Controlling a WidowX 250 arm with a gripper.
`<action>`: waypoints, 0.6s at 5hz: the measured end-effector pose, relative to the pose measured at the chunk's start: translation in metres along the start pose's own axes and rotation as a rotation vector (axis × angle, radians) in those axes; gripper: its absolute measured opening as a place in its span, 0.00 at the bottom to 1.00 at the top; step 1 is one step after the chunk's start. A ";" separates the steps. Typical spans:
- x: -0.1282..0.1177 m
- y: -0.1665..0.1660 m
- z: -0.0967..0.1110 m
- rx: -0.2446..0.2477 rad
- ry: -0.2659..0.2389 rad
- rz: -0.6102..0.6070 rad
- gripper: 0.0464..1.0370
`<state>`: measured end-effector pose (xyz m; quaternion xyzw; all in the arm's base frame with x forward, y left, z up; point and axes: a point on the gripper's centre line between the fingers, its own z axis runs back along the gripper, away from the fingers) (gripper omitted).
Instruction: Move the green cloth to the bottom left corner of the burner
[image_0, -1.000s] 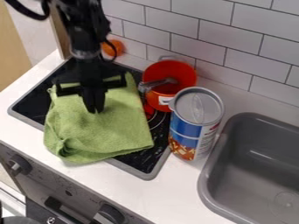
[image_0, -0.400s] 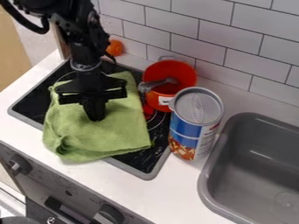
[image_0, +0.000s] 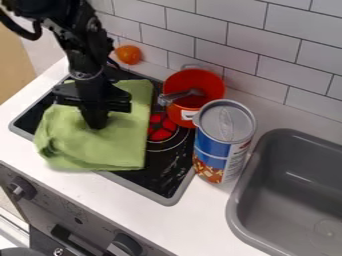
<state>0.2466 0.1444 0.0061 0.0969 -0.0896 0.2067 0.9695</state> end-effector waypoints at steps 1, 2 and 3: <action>0.009 0.016 -0.005 0.049 -0.039 -0.091 0.01; 0.013 0.031 -0.009 0.076 -0.034 -0.171 0.01; 0.018 0.045 -0.012 0.101 -0.057 -0.239 0.01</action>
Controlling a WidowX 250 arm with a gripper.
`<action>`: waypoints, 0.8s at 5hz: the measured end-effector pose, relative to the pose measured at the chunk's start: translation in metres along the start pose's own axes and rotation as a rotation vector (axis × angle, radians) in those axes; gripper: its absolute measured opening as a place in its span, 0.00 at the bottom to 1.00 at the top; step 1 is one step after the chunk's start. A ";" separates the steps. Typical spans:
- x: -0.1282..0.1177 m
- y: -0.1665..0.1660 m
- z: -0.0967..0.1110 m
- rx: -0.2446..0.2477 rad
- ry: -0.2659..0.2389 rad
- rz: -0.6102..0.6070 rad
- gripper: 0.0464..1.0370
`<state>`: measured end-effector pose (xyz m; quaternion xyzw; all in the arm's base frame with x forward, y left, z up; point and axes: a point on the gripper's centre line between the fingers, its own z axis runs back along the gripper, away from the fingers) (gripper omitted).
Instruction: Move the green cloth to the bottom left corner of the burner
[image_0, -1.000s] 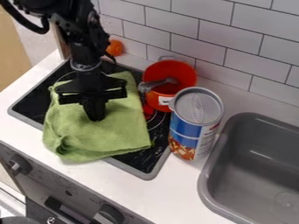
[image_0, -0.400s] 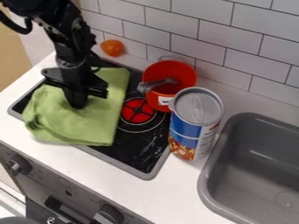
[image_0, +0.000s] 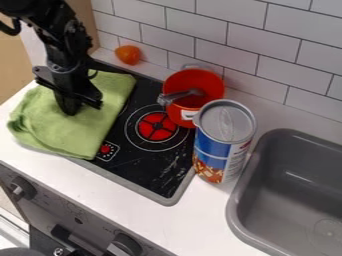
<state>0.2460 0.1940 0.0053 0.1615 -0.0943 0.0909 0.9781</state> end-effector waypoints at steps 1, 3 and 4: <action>-0.003 0.018 -0.004 -0.015 0.001 -0.073 0.01; -0.005 0.028 -0.006 -0.089 0.027 -0.109 0.01; -0.004 0.025 -0.003 -0.124 0.015 -0.085 0.01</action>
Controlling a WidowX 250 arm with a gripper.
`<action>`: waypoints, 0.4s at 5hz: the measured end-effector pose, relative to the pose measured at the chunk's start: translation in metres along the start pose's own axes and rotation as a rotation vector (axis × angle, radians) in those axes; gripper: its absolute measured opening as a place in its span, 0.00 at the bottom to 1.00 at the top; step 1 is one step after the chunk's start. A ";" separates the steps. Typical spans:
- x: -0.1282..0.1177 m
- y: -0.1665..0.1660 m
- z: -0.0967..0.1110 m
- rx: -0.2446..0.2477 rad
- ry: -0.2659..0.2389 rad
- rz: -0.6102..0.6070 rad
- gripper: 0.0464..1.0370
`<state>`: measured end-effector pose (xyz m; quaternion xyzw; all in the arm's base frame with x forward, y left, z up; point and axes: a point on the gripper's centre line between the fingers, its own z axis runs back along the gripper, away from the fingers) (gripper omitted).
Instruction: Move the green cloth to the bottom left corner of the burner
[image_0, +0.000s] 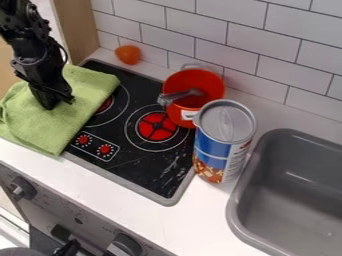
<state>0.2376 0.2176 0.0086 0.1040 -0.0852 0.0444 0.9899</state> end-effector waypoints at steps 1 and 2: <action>-0.004 -0.007 0.004 -0.047 0.022 0.015 0.01; -0.004 -0.010 0.008 -0.088 0.032 0.057 0.01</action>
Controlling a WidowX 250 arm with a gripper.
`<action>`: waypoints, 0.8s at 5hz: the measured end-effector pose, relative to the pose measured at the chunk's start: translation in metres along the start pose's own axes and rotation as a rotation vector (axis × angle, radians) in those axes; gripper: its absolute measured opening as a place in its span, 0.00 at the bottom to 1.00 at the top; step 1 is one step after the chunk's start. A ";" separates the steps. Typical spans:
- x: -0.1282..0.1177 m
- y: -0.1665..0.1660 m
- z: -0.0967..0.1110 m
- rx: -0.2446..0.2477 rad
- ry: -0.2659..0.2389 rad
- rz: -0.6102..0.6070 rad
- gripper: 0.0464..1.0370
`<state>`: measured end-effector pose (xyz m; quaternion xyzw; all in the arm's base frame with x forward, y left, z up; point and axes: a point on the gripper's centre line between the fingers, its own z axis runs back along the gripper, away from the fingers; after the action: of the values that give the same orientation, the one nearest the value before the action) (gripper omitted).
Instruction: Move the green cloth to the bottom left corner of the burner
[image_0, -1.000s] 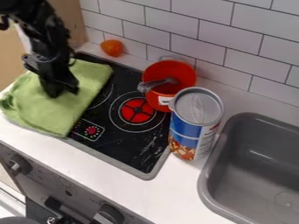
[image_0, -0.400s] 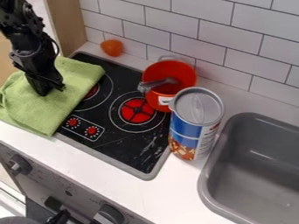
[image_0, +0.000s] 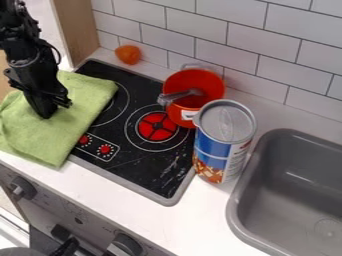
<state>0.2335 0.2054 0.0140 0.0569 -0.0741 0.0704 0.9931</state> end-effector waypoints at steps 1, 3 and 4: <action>0.003 0.001 0.003 -0.017 -0.004 0.060 0.01; 0.029 0.008 0.017 0.002 -0.059 0.128 0.16; 0.025 0.007 0.021 -0.004 -0.034 0.147 0.40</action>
<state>0.2544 0.2134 0.0396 0.0504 -0.0950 0.1421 0.9840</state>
